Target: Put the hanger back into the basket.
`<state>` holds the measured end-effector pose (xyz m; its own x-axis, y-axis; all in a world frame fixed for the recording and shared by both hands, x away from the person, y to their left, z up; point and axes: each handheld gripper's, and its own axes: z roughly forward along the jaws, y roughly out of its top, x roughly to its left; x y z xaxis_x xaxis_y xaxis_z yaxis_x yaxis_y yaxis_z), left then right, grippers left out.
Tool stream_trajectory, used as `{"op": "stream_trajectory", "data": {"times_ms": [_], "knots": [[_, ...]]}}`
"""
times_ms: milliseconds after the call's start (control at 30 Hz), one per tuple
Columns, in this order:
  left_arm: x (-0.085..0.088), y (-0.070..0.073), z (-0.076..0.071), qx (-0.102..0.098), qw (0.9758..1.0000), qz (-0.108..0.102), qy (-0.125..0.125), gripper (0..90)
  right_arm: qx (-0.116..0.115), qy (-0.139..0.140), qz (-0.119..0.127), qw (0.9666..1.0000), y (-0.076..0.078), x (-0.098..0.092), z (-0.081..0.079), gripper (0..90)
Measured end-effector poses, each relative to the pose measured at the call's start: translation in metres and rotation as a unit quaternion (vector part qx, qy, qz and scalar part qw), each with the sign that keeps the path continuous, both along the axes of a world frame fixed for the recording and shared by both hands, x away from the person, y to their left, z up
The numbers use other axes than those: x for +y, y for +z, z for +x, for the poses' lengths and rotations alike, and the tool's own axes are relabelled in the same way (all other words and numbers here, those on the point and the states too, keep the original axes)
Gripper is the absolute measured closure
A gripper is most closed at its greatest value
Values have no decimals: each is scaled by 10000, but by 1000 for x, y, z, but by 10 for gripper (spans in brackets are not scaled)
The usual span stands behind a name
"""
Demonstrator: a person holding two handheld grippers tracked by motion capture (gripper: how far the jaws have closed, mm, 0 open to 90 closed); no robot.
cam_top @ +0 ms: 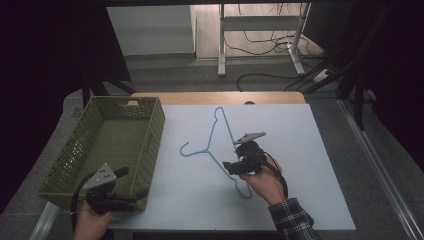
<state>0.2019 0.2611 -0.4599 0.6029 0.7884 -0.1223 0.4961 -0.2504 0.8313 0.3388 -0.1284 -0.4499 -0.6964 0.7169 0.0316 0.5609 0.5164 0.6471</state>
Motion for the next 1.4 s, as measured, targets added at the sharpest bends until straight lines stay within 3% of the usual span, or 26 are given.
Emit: {"op": "stream_trajectory", "data": {"times_ms": [367,700,967,1400], "knots": [[0,-1,1,13,10000,11,-15,21,225,19,-116,9997,-23,23,23,514],[-1,-2,1,33,10000,41,-34,21,267,57,-157,9995,-39,34,32,649],[-1,-2,1,28,10000,40,-32,22,282,58,-243,9993,-51,44,37,723],[-1,-2,0,3,10000,42,-40,22,295,41,-511,9983,-67,53,41,771]]}}
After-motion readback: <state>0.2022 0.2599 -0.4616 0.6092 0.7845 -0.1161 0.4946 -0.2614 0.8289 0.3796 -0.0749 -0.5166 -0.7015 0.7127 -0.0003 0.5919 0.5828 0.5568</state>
